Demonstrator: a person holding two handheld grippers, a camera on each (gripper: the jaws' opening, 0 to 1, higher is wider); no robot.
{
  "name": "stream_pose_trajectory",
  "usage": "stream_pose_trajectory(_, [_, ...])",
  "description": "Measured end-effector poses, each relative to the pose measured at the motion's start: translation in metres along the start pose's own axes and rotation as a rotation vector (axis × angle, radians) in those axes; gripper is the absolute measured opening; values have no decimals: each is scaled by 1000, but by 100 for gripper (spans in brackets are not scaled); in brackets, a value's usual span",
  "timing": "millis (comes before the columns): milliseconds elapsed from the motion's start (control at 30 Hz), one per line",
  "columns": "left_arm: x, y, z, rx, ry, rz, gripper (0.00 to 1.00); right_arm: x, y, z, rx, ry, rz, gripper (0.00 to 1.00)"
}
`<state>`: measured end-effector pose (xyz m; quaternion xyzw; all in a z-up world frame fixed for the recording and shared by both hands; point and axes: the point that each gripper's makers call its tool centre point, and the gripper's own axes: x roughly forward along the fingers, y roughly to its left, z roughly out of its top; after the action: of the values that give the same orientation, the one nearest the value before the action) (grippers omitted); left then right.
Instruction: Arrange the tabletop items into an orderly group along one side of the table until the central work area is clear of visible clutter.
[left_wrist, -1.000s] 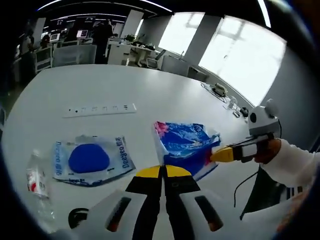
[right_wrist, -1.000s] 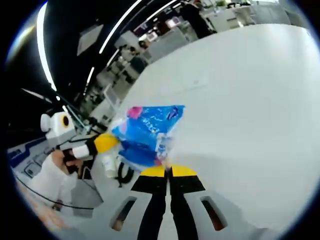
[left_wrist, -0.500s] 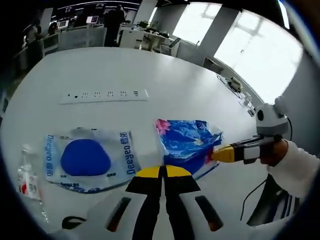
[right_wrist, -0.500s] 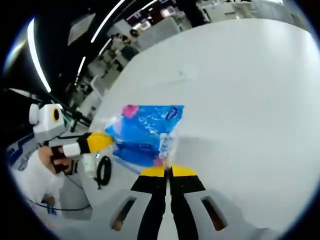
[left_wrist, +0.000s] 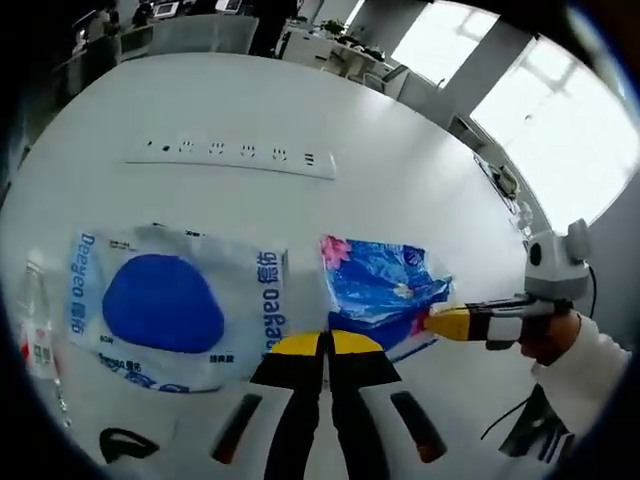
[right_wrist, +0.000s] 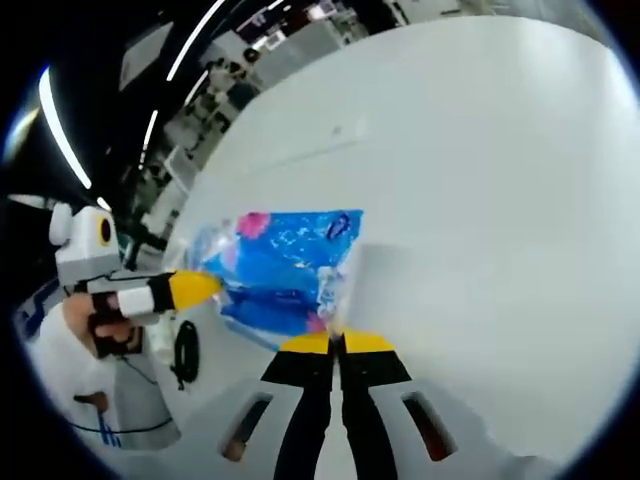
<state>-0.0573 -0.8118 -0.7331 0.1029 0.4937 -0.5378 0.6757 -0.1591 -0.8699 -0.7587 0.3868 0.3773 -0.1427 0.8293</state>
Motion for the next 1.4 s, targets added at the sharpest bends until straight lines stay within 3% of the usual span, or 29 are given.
stream_pose_trajectory(400, [12,5,-1,-42,24,12,0,14,-12,2,20,22,7,0])
stream_pose_trajectory(600, [10,8,-5,-17,41,20,1,19,-14,0,1,37,11,0])
stream_pose_trajectory(833, [-4,4,-6,11,19,19,4,22,-7,4,-33,34,21,0])
stream_pose_trajectory(1000, [-16,0,-8,30,7,3,6,20,-8,5,-36,14,-17,1])
stream_pose_trajectory(1167, [-34,2,-3,5,-41,-9,7,21,-8,1,-37,15,-37,3])
stream_pose_trajectory(1400, [-64,-1,-5,-32,-111,-52,8,17,-5,6,-108,-3,-65,11])
